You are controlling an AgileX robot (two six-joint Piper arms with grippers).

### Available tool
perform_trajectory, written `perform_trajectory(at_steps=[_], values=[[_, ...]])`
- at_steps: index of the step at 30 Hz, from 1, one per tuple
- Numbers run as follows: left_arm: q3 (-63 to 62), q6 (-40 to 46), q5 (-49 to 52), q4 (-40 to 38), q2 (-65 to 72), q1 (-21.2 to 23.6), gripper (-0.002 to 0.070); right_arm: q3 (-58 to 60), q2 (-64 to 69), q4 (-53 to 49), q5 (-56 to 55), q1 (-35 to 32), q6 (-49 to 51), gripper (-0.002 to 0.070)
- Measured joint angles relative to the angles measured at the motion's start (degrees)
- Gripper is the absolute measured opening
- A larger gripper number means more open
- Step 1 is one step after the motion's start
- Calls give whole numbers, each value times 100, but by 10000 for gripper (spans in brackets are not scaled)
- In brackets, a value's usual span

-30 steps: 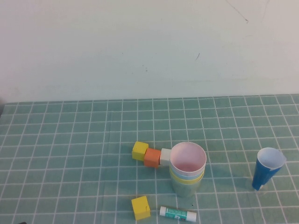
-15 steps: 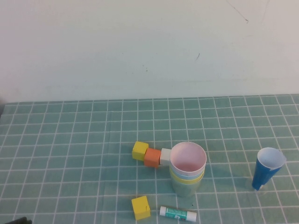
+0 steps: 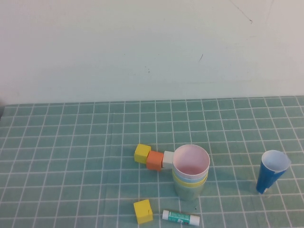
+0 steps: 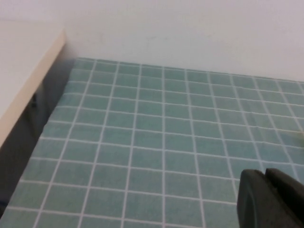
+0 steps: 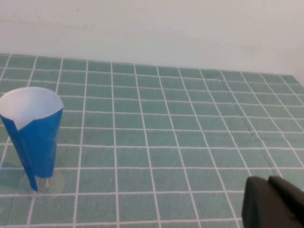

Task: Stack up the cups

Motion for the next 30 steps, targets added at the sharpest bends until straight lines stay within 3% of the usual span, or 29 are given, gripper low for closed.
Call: perform_trajectory(at_steps=[3,7,17,30], values=[[210,-10,-20,-49,-72,454,-2,0,0,0,0,0,0,-4],[261,-10,-120,-139,-94,719,-2,0,0,-9,4,0,0,-4],[261,933,-110,-597,-102,729,-2,0,0,-9,4,0,0,-4],[261,1136,-101,-630,-102,729,-2,0,0,-9,4,0,0,-4]])
